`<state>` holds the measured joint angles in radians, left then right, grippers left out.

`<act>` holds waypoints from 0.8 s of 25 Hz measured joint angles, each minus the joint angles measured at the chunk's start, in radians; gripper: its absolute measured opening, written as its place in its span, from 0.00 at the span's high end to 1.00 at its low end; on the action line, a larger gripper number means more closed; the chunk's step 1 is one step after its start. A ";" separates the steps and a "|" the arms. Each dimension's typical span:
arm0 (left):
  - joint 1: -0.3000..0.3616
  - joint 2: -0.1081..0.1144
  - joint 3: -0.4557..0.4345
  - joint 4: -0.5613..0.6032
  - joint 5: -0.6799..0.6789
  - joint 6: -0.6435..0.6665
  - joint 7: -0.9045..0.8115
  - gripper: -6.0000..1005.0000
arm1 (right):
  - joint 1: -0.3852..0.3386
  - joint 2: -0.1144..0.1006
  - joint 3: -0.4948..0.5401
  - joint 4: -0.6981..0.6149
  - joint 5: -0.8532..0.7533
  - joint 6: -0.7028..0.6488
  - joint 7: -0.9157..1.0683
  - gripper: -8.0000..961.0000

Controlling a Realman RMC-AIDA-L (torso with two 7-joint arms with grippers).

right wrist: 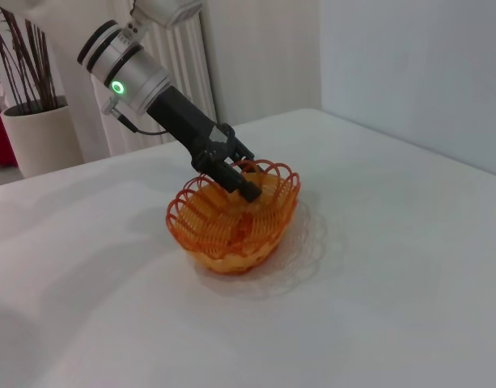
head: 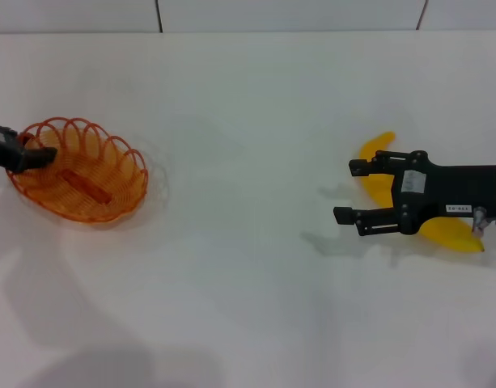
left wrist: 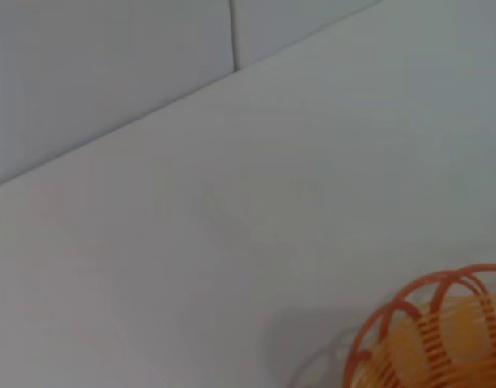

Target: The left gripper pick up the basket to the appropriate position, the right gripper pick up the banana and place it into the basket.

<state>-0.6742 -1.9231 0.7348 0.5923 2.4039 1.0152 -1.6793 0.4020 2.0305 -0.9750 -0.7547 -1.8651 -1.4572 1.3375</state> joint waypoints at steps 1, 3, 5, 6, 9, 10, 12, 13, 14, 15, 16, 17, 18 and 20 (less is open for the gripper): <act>0.000 -0.002 0.001 0.000 0.000 -0.005 0.003 0.38 | 0.000 0.000 0.000 0.000 0.000 0.000 0.000 0.08; 0.000 -0.003 -0.001 0.000 0.000 -0.008 0.006 0.42 | 0.000 0.000 -0.002 0.000 0.000 0.000 0.000 0.08; 0.000 -0.003 -0.004 0.000 0.000 -0.009 0.006 0.46 | 0.000 0.000 -0.002 0.000 0.000 0.000 0.000 0.08; 0.000 -0.004 -0.004 0.000 0.000 -0.009 0.006 0.48 | 0.000 0.001 -0.002 0.001 0.000 0.000 0.000 0.08; 0.001 -0.004 -0.005 0.000 -0.001 -0.009 0.006 0.58 | 0.002 0.001 -0.002 0.008 0.000 0.000 0.000 0.08; 0.002 -0.004 -0.005 0.000 -0.002 -0.009 0.006 0.62 | 0.004 0.001 -0.002 0.010 -0.001 0.000 0.000 0.08; 0.002 -0.004 -0.005 0.000 -0.008 -0.009 0.006 0.70 | 0.007 0.001 -0.002 0.013 -0.007 0.000 0.000 0.08; 0.002 -0.004 -0.003 0.000 -0.014 -0.007 0.006 0.73 | 0.007 0.001 -0.002 0.013 -0.010 0.000 0.000 0.08; 0.002 -0.004 -0.002 0.000 -0.020 -0.004 0.006 0.77 | 0.007 0.001 -0.002 0.013 -0.012 0.000 0.000 0.08; 0.003 -0.004 0.000 0.000 -0.032 -0.001 0.006 0.80 | 0.007 0.001 -0.002 0.013 -0.013 0.001 0.000 0.08; 0.003 -0.006 0.002 0.000 -0.044 0.006 0.005 0.81 | 0.007 0.001 -0.002 0.013 -0.013 0.001 0.000 0.08; 0.004 -0.008 0.004 0.000 -0.058 0.014 0.005 0.82 | 0.007 0.001 -0.002 0.013 -0.014 0.001 0.000 0.08; 0.004 -0.011 0.004 0.000 -0.070 0.020 0.005 0.83 | 0.007 0.001 -0.002 0.013 -0.014 0.001 0.000 0.08; 0.005 -0.021 0.005 0.000 -0.095 0.033 0.005 0.84 | 0.008 0.001 -0.002 0.014 -0.014 0.001 0.000 0.08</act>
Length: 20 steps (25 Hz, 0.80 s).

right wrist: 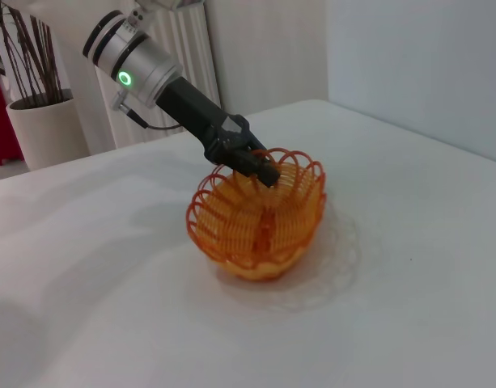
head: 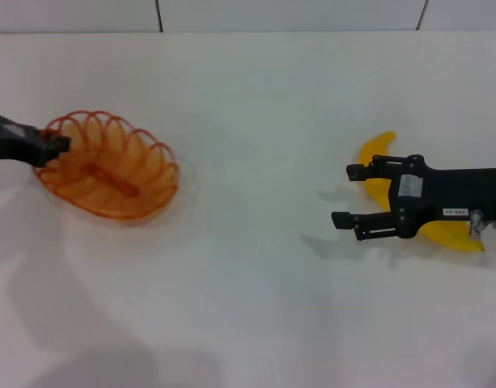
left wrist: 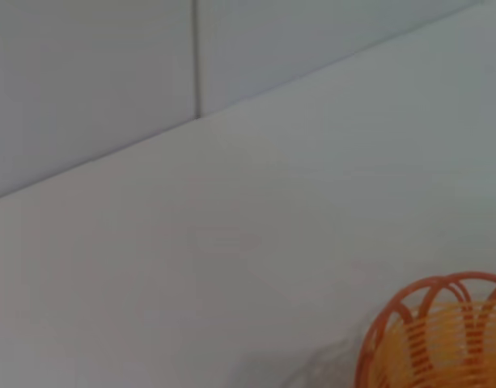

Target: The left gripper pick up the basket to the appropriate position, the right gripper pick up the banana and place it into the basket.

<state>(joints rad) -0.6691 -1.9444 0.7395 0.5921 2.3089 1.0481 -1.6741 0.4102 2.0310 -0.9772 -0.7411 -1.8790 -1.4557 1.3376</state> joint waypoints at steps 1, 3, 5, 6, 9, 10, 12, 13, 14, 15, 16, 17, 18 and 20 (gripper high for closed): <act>0.000 -0.006 0.000 0.000 -0.011 0.003 0.000 0.85 | 0.000 0.000 0.000 0.000 0.000 0.000 0.000 0.08; 0.000 -0.016 0.001 0.000 -0.026 0.005 0.000 0.87 | 0.001 0.000 0.000 0.000 0.000 0.000 0.000 0.08; 0.001 -0.023 0.000 0.000 -0.045 0.005 0.000 0.89 | 0.002 0.000 0.000 0.000 0.000 0.000 0.000 0.08; 0.001 -0.024 -0.003 -0.001 -0.061 0.004 -0.001 0.89 | 0.002 0.000 0.000 0.000 0.000 0.000 0.000 0.08; 0.014 -0.022 -0.008 -0.013 -0.135 0.001 -0.001 0.89 | 0.004 0.000 0.000 0.001 0.000 0.000 0.000 0.08; 0.020 -0.020 -0.008 -0.018 -0.158 0.001 0.000 0.89 | 0.005 0.000 0.000 0.003 0.000 0.000 0.000 0.08; 0.028 -0.018 -0.007 -0.021 -0.189 0.002 0.000 0.89 | 0.010 0.000 0.000 0.011 0.000 0.000 0.000 0.08; 0.031 -0.019 -0.006 -0.021 -0.197 0.002 0.000 0.89 | 0.014 0.000 0.000 0.017 0.000 -0.001 0.000 0.08; 0.032 -0.022 -0.007 -0.021 -0.201 0.002 0.000 0.90 | 0.017 0.000 0.000 0.021 0.000 -0.001 0.000 0.08; 0.033 -0.025 -0.008 -0.022 -0.204 0.001 0.000 0.90 | 0.020 0.000 0.000 0.024 0.000 -0.001 0.000 0.08; 0.033 -0.029 -0.009 -0.022 -0.211 0.000 0.000 0.90 | 0.022 0.000 0.000 0.026 -0.001 -0.001 0.000 0.08; 0.034 -0.032 -0.009 -0.023 -0.222 -0.002 0.000 0.90 | 0.024 0.000 0.000 0.027 -0.003 -0.001 0.000 0.08; 0.035 -0.036 -0.009 -0.023 -0.233 -0.002 0.002 0.90 | 0.025 0.000 0.000 0.027 -0.006 -0.001 0.000 0.08; 0.038 -0.042 -0.007 -0.024 -0.253 -0.005 0.011 0.91 | 0.029 0.000 -0.001 0.030 -0.016 -0.001 0.000 0.08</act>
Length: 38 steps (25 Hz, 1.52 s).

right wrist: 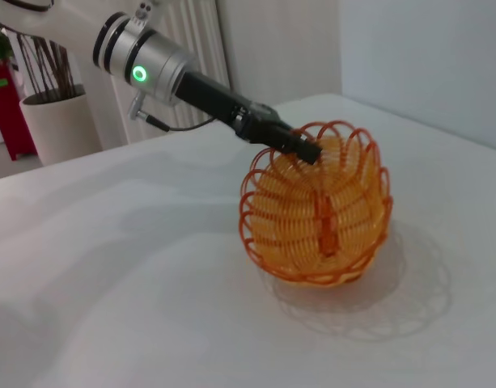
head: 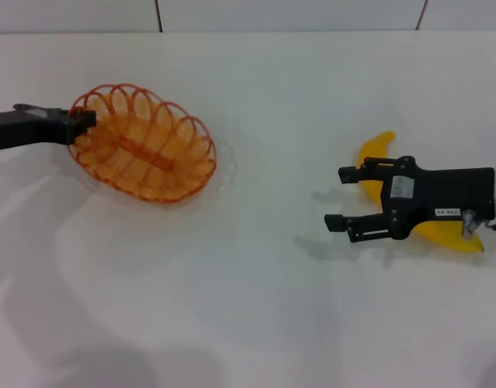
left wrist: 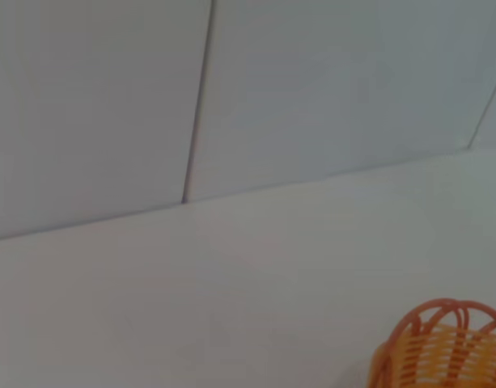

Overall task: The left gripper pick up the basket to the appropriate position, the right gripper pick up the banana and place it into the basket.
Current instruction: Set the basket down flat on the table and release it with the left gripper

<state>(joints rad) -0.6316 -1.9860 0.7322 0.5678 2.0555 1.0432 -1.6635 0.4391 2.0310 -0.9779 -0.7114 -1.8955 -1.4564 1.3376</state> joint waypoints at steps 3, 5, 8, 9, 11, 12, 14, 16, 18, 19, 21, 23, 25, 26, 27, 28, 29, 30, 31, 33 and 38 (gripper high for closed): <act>-0.001 -0.005 -0.001 -0.029 -0.016 -0.005 0.010 0.91 | 0.015 0.000 -0.001 0.017 -0.009 0.000 0.000 0.08; -0.006 -0.004 0.002 -0.059 -0.023 -0.015 0.011 0.91 | 0.023 0.000 -0.001 0.028 -0.015 0.001 0.000 0.08; -0.005 -0.012 0.008 -0.078 -0.025 -0.042 0.013 0.91 | 0.026 0.000 -0.001 0.032 -0.020 0.001 0.000 0.08; -0.003 -0.015 0.008 -0.078 -0.025 -0.048 0.013 0.91 | 0.026 0.000 -0.001 0.032 -0.020 0.001 0.000 0.08; 0.003 -0.020 0.003 -0.083 -0.032 -0.054 0.013 0.91 | 0.026 0.000 -0.001 0.032 -0.020 0.001 0.000 0.08; 0.006 -0.021 0.000 -0.089 -0.040 -0.054 0.014 0.91 | 0.026 0.000 -0.001 0.032 -0.020 0.001 0.000 0.08; 0.009 -0.021 0.000 -0.098 -0.057 -0.054 0.015 0.91 | 0.025 0.000 -0.001 0.032 -0.021 0.001 0.000 0.08; 0.015 -0.023 -0.001 -0.102 -0.075 -0.057 0.021 0.91 | 0.025 0.000 -0.001 0.032 -0.022 0.001 0.000 0.08; 0.020 -0.028 -0.001 -0.113 -0.097 -0.064 0.035 0.91 | 0.025 0.001 -0.001 0.033 -0.022 0.001 -0.001 0.08; 0.021 -0.030 -0.001 -0.123 -0.109 -0.068 0.044 0.91 | 0.025 0.001 -0.001 0.034 -0.022 0.001 -0.002 0.08; 0.021 -0.031 -0.001 -0.142 -0.136 -0.075 0.064 0.91 | 0.025 0.002 -0.001 0.035 -0.022 0.001 -0.002 0.08; 0.021 -0.032 -0.002 -0.161 -0.163 -0.079 0.087 0.91 | 0.025 0.002 -0.001 0.035 -0.022 0.001 -0.002 0.08; 0.019 -0.032 -0.002 -0.180 -0.182 -0.086 0.106 0.91 | 0.025 0.002 -0.002 0.035 -0.023 0.001 -0.002 0.08; 0.017 -0.032 -0.002 -0.187 -0.187 -0.092 0.112 0.91 | 0.025 0.002 -0.002 0.035 -0.023 0.001 -0.002 0.08; 0.016 -0.032 -0.002 -0.192 -0.191 -0.099 0.116 0.91 | 0.026 0.002 -0.002 0.035 -0.023 0.001 -0.002 0.08; 0.015 -0.032 -0.002 -0.194 -0.193 -0.103 0.116 0.91 | 0.026 0.002 -0.002 0.035 -0.023 0.001 -0.002 0.08; 0.016 -0.032 -0.002 -0.194 -0.194 -0.105 0.115 0.91 | 0.027 0.002 -0.002 0.035 -0.023 0.001 -0.003 0.08; 0.017 -0.032 -0.002 -0.194 -0.195 -0.106 0.115 0.91 | 0.027 0.002 -0.002 0.035 -0.023 0.001 -0.003 0.08; 0.018 -0.031 -0.002 -0.194 -0.196 -0.106 0.114 0.91 | 0.027 0.002 -0.002 0.036 -0.024 0.001 -0.003 0.08; 0.019 -0.031 -0.002 -0.195 -0.196 -0.106 0.113 0.91 | 0.027 0.002 -0.002 0.037 -0.024 0.001 -0.004 0.08; 0.019 -0.030 0.004 -0.195 -0.196 -0.106 0.110 0.91 | 0.033 0.002 -0.002 0.047 -0.027 0.001 -0.006 0.08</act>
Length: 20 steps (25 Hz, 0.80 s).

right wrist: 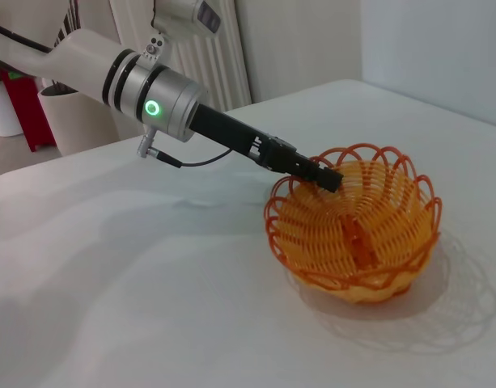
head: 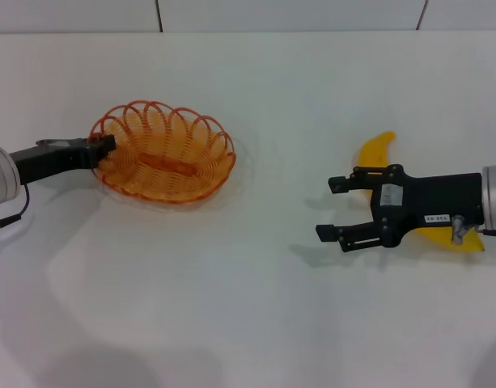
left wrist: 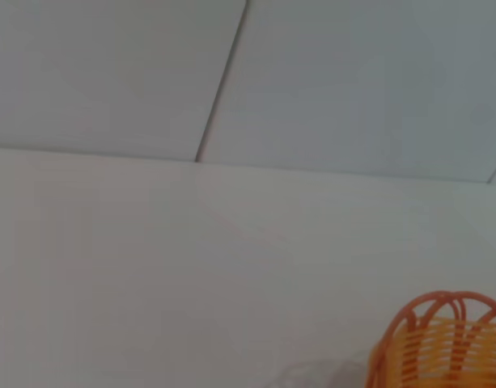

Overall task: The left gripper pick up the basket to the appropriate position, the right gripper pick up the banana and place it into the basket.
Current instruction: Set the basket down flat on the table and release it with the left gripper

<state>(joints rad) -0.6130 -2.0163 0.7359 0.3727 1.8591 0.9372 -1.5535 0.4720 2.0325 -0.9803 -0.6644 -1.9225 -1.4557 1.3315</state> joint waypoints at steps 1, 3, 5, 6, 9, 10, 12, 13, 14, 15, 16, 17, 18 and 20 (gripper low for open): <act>0.000 0.000 0.001 0.000 0.000 0.000 -0.001 0.91 | 0.002 0.000 0.000 0.001 -0.003 0.000 0.000 0.08; -0.001 0.000 0.003 0.000 0.000 0.000 -0.001 0.91 | 0.005 0.001 0.000 0.005 -0.008 0.000 -0.001 0.08; -0.001 0.000 0.003 0.000 0.000 0.000 -0.001 0.91 | 0.011 0.001 0.000 0.016 -0.009 0.000 -0.002 0.08; -0.001 0.001 0.003 0.000 0.001 0.000 -0.001 0.91 | 0.015 0.001 0.000 0.023 -0.009 0.001 -0.002 0.08; -0.004 0.001 0.004 0.000 0.009 0.000 -0.001 0.90 | 0.019 0.000 0.000 0.030 -0.009 0.001 -0.003 0.08; -0.004 0.001 0.005 -0.001 0.011 0.000 -0.001 0.90 | 0.019 0.000 0.000 0.030 -0.009 0.001 -0.003 0.08; -0.005 0.001 0.005 -0.002 0.012 0.000 0.002 0.90 | 0.019 0.000 0.000 0.030 -0.009 0.001 -0.003 0.08; -0.005 0.001 0.005 -0.002 0.012 0.001 0.004 0.90 | 0.019 0.000 0.000 0.030 -0.009 0.002 -0.003 0.08; -0.005 0.001 0.005 -0.002 0.012 0.002 0.006 0.90 | 0.019 0.000 0.000 0.030 -0.009 0.002 -0.004 0.08; -0.005 0.001 0.005 -0.002 0.012 0.004 0.009 0.90 | 0.019 0.000 0.000 0.031 -0.009 0.002 -0.005 0.08; -0.005 0.000 0.005 -0.003 0.012 0.006 0.012 0.90 | 0.019 0.000 0.000 0.032 -0.009 0.002 -0.006 0.08; -0.005 0.000 0.005 -0.004 0.012 0.008 0.017 0.90 | 0.019 0.000 0.000 0.033 -0.009 0.002 -0.008 0.08; -0.005 0.000 0.005 -0.005 0.012 0.010 0.023 0.90 | 0.019 0.000 0.000 0.035 -0.009 0.002 -0.010 0.08; -0.007 0.000 0.005 -0.006 0.012 0.011 0.032 0.86 | 0.019 0.000 0.000 0.037 -0.009 0.002 -0.013 0.08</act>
<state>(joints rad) -0.6197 -2.0162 0.7409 0.3666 1.8711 0.9482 -1.5218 0.4909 2.0325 -0.9802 -0.6272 -1.9313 -1.4541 1.3188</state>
